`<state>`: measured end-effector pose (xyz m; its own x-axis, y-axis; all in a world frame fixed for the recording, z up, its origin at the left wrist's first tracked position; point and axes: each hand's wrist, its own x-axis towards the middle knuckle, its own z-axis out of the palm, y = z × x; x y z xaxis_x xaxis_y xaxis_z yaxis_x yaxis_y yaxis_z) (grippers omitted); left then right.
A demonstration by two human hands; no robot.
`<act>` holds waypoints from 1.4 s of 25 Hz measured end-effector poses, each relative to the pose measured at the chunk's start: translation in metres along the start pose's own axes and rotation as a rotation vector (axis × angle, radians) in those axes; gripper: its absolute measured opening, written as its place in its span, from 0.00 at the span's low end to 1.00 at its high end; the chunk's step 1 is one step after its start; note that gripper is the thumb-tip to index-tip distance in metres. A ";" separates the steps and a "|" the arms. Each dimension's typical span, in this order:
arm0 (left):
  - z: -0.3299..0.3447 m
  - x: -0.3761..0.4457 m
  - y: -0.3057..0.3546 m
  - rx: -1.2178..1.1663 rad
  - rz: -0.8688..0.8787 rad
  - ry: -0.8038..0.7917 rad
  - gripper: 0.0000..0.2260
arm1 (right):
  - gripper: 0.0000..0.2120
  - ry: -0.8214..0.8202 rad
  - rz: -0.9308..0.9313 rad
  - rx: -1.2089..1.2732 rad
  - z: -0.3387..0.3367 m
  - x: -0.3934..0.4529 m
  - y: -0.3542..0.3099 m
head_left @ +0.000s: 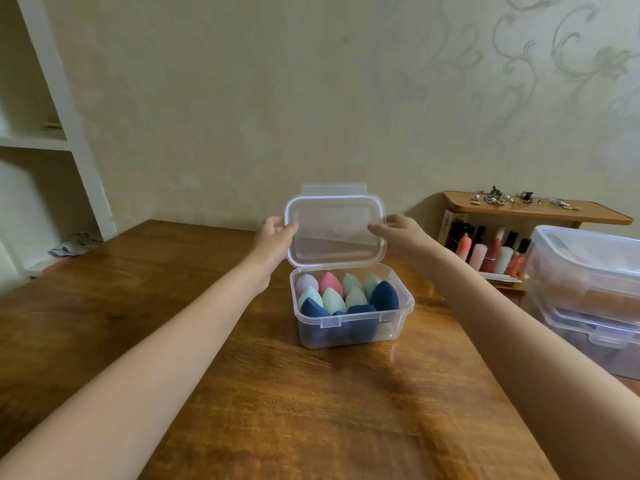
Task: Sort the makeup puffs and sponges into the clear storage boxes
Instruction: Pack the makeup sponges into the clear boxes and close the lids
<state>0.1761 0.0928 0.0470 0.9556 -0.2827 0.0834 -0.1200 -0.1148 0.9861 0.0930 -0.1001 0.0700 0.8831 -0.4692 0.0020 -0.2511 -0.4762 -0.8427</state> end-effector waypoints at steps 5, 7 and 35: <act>-0.008 -0.024 0.028 0.259 0.427 0.054 0.20 | 0.31 0.131 -0.275 -0.145 -0.016 -0.027 -0.019; -0.010 -0.050 0.024 0.498 0.677 0.155 0.21 | 0.25 0.188 -0.408 -0.360 -0.019 -0.044 -0.021; -0.014 -0.132 -0.013 0.975 0.528 -0.175 0.06 | 0.19 0.107 -0.455 -0.990 0.032 -0.142 0.028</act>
<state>0.0552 0.1447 0.0248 0.6810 -0.6374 0.3603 -0.7314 -0.6159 0.2928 -0.0271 -0.0226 0.0291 0.9470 -0.1374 0.2902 -0.1597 -0.9857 0.0545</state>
